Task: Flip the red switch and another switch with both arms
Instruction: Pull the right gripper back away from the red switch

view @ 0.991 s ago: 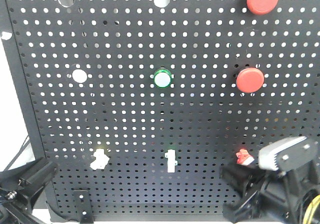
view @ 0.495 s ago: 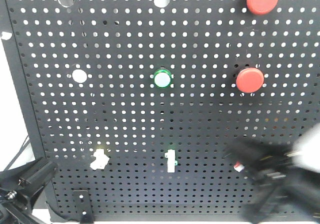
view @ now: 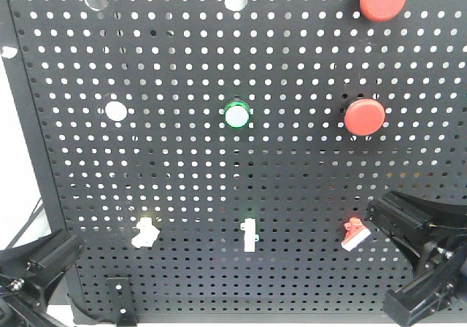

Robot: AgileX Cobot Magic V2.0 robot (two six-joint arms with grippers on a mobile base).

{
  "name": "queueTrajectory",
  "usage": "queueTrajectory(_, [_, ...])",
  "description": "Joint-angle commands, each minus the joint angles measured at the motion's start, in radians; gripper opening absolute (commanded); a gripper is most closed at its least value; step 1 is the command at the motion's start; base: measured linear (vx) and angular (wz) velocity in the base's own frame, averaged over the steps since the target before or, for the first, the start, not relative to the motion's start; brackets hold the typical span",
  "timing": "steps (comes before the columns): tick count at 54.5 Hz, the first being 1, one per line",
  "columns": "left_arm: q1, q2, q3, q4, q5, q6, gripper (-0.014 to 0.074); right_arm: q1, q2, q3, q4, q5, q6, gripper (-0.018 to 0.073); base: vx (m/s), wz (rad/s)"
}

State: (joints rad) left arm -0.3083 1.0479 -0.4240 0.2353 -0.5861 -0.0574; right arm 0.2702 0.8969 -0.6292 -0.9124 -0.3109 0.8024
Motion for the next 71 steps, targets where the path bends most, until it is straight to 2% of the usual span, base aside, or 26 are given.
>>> queueTrajectory(1, [-0.003,-0.02,-0.027,-0.022,-0.085,-0.002,0.0003,-0.003,-0.012,-0.032,0.019,-0.042,-0.01,-0.0009,0.0,0.0])
queueTrajectory(14, [-0.003,-0.02,-0.019,-0.021,-0.083,-0.002,0.0002,-0.003,-0.012,-0.032,0.019,-0.041,-0.01,-0.0009,0.0,0.0])
queueTrajectory(18, [-0.003,-0.039,0.011,-0.05,-0.084,-0.002,0.0002,-0.003,-0.012,-0.032,0.019,-0.041,-0.01,-0.0009,0.0,0.0])
queueTrajectory(20, [-0.003,-0.071,0.039,-0.084,-0.078,0.003,0.0002,-0.003,-0.012,-0.032,0.019,-0.041,-0.01,-0.0009,0.0,0.0])
queueTrajectory(25, [-0.003,-0.202,0.148,-0.243,-0.07,0.057,0.0002,-0.003,-0.012,-0.032,0.019,-0.041,-0.01,-0.0009,0.0,0.0])
queueTrajectory(29, [0.016,-0.346,0.255,-0.378,-0.07,0.15,0.0002,-0.003,-0.012,-0.032,0.019,-0.041,-0.01,-0.0009,0.0,0.0])
queueTrajectory(33, [0.047,-0.505,0.355,-0.441,-0.056,0.241,0.0002,-0.003,-0.012,-0.032,0.019,-0.041,-0.01,-0.0009,0.0,0.0])
queueTrajectory(36, [0.079,-0.618,0.41,-0.441,-0.025,0.267,0.0002,-0.003,-0.012,-0.032,0.019,-0.041,-0.01,-0.0009,0.0,0.0])
queueTrajectory(40, [0.113,-0.743,0.474,-0.441,0.043,0.258,0.0002,-0.003,-0.012,-0.032,0.019,-0.041,-0.01,-0.0009,0.0,0.0])
queueTrajectory(42, [0.134,-0.799,0.47,-0.442,0.18,0.257,0.0002,-0.003,-0.012,-0.032,0.019,-0.041,-0.01,-0.0009,0.0,0.0])
queueTrajectory(46, [0.168,-0.889,0.464,-0.439,0.362,0.257,0.0002,-0.003,-0.012,-0.032,0.019,-0.041,-0.01,-0.0009,0.0,0.0])
queueTrajectory(54, [0.228,-1.081,0.47,-0.429,0.635,0.257,0.0002,-0.003,-0.012,-0.032,0.019,-0.041,-0.01,-0.0009,0.0,0.0])
queueTrajectory(58, [0.237,-1.073,0.47,-0.404,0.666,0.256,0.0002,-0.003,-0.009,-0.032,0.018,-0.041,-0.01,-0.0009,0.0,0.0])
queueTrajectory(71, [0.237,-1.077,0.47,-0.406,0.679,0.256,0.0002,-0.003,-0.009,-0.032,0.015,-0.042,-0.01,-0.0009,0.0,0.0])
